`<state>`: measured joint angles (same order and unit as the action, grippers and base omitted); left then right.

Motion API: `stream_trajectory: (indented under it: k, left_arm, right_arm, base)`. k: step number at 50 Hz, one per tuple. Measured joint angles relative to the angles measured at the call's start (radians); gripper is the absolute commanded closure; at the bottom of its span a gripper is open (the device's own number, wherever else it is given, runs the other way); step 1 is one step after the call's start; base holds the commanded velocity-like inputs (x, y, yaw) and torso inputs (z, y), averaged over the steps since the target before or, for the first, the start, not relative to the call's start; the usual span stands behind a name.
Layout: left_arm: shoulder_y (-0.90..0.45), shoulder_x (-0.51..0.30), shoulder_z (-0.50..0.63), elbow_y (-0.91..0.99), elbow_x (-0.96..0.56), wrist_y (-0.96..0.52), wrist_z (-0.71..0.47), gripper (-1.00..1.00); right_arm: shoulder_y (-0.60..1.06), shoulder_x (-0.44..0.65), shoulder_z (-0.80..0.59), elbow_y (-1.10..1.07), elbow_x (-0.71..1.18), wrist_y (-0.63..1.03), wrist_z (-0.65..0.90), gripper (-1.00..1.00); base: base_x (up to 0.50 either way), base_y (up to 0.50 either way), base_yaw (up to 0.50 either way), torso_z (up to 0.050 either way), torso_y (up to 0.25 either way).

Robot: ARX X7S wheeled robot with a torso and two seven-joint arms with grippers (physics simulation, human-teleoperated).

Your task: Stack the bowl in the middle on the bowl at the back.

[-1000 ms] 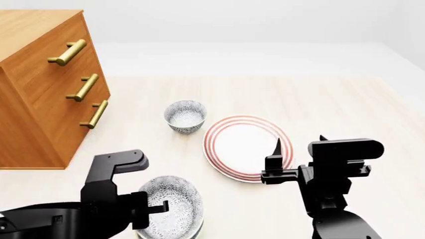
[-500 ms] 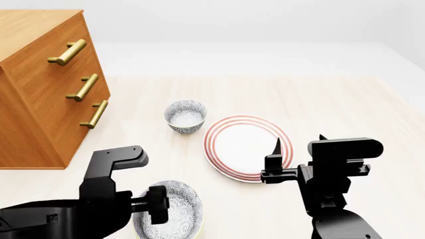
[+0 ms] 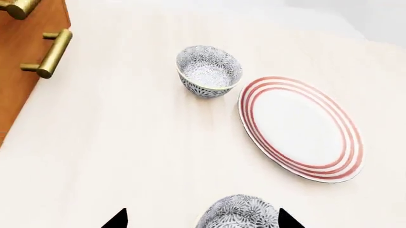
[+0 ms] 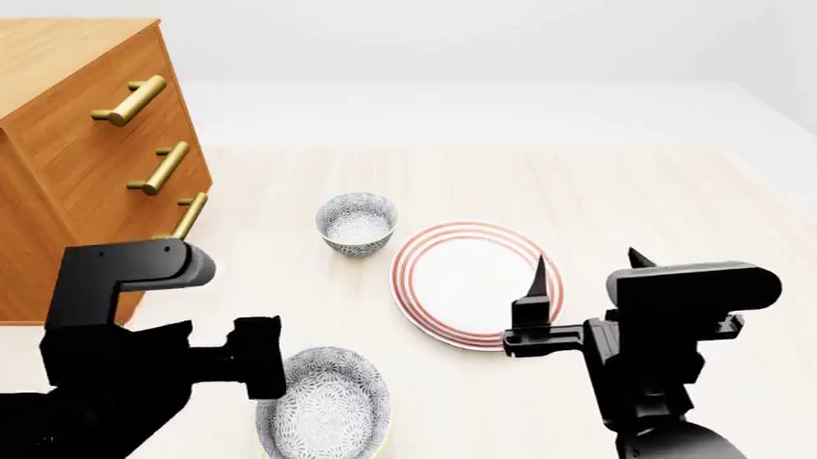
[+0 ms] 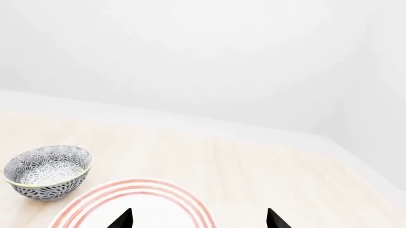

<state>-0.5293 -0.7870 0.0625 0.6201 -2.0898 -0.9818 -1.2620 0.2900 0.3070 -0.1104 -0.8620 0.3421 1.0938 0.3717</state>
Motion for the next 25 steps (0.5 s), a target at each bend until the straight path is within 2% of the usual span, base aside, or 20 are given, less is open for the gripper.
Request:
stream_trajectory:
  k: [4,8,12,16,21,25]
  left_arm:
    - [0.076,-0.024,-0.104,0.078,0.017,0.001,0.029,-1.00]
    - [0.173,-0.034,-0.239,0.159,0.045,-0.015,0.076,-1.00]
    - [0.261,-0.009,-0.416,0.242,0.091,-0.072,0.159,-1.00]
    - [0.277,0.070,-0.637,0.303,0.073,-0.224,0.227,-1.00]
    - [0.290,0.142,-0.867,0.352,0.030,-0.367,0.289,-1.00]
    - [0.307,0.177,-1.015,0.376,0.004,-0.440,0.339,-1.00]
  right_arm:
    - [0.001,0.071,-0.027,-0.061,0.138,-0.003,0.142,-1.00]
    - [0.050,0.228,-0.173,-0.101,0.310,-0.126,0.374,-1.00]
    - [0.213,0.405,-0.464,-0.129,0.406,-0.344,0.616,-1.00]
    - [0.406,0.554,-0.829,-0.148,0.427,-0.563,0.808,-1.00]
    - [0.566,0.697,-1.184,-0.163,0.403,-0.766,0.961,-1.00]
    - [0.657,0.788,-1.397,-0.170,0.362,-0.888,1.040,-1.00]
  base:
    - [0.00,0.00,0.00,0.000,0.000]
    - [0.00,0.00,0.00,0.000,0.000]
    - [0.00,0.00,0.00,0.000,0.000]
    - [0.00,0.00,0.00,0.000,0.000]
    - [0.00,0.00,0.00,0.000,0.000]
    - [0.00,0.00,0.00,0.000,0.000]
